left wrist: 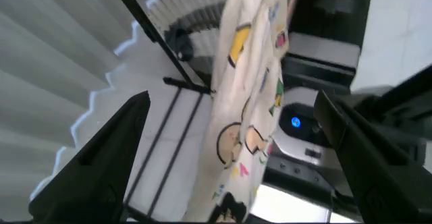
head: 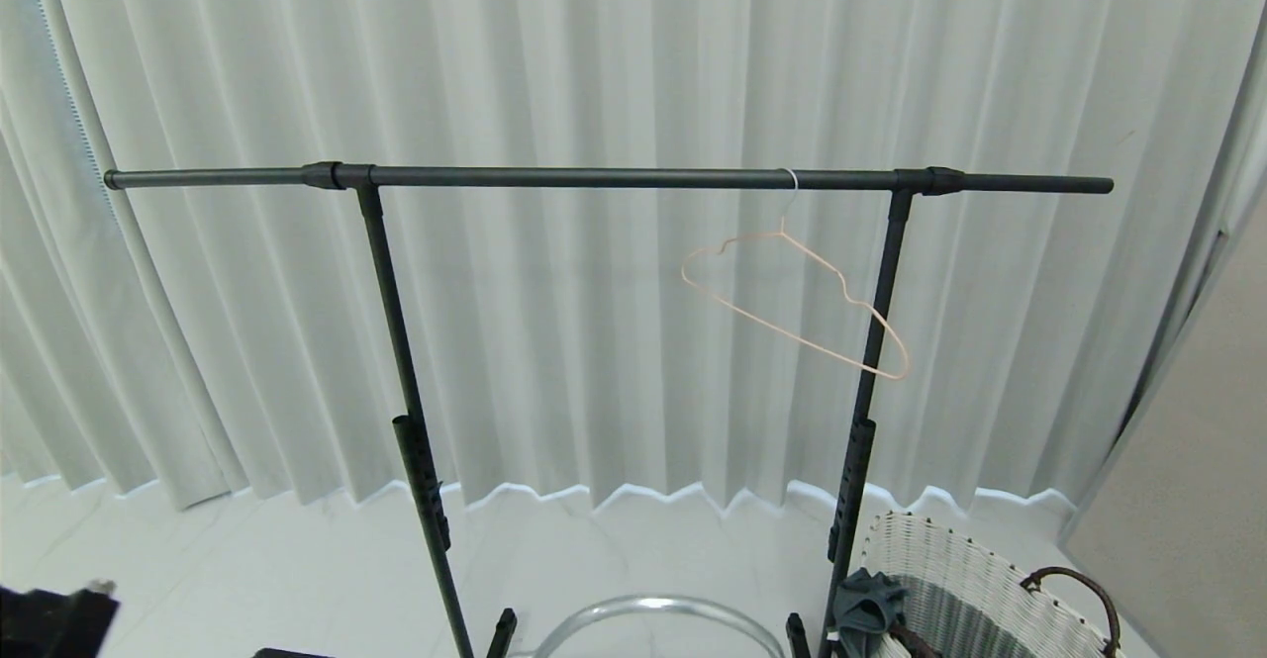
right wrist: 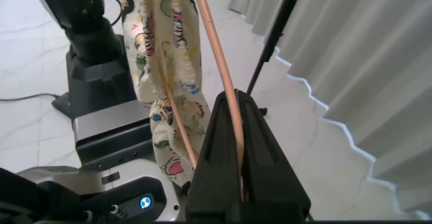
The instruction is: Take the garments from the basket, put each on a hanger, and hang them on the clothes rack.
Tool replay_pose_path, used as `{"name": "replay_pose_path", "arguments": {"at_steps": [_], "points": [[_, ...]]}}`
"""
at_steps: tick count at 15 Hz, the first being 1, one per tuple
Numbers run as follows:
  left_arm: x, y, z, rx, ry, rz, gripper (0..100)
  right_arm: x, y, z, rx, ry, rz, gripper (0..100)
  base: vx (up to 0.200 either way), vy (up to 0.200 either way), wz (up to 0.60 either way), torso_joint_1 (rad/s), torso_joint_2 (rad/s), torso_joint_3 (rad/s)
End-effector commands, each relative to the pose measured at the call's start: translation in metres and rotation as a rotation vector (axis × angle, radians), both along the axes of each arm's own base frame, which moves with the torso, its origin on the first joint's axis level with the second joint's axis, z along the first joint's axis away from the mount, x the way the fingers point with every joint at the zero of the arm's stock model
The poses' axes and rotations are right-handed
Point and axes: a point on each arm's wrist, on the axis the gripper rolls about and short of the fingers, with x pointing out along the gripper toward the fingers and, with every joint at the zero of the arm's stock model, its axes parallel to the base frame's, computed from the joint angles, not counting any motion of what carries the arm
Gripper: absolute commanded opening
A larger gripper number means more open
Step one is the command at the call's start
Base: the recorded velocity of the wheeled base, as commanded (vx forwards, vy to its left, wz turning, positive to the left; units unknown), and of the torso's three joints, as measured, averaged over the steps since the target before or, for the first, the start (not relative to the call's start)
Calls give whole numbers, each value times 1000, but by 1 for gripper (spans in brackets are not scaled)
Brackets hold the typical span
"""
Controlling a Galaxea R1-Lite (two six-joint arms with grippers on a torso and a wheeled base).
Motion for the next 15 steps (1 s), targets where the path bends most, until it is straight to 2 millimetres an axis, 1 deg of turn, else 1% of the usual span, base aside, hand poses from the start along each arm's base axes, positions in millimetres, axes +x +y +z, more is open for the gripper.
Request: {"name": "replay_pose_path", "arguments": {"at_steps": [1,3,4,7,11,12,15], "points": [[10,-13,-12,63,35,24,100,-1,0,0,-1,-5,8,0,0,0,0,0,0,0],[17,-25,-15,66,37,31,100,-3,2,1,-1,-10,23,0,0,0,0,0,0,0],[18,-27,-17,75,42,30,100,-3,2,1,-1,-10,25,0,0,0,0,0,0,0],[19,-29,-21,93,51,22,100,-3,2,2,4,-12,25,0,0,0,0,0,0,0],[18,-28,-21,93,49,20,100,-3,3,4,9,-24,28,0,0,0,0,0,0,0],[18,-29,-21,95,49,19,0,-3,3,5,10,-24,28,0,0,0,0,0,0,0],[18,-28,-21,92,49,20,0,-3,3,6,14,-27,26,0,0,0,0,0,0,0]]}}
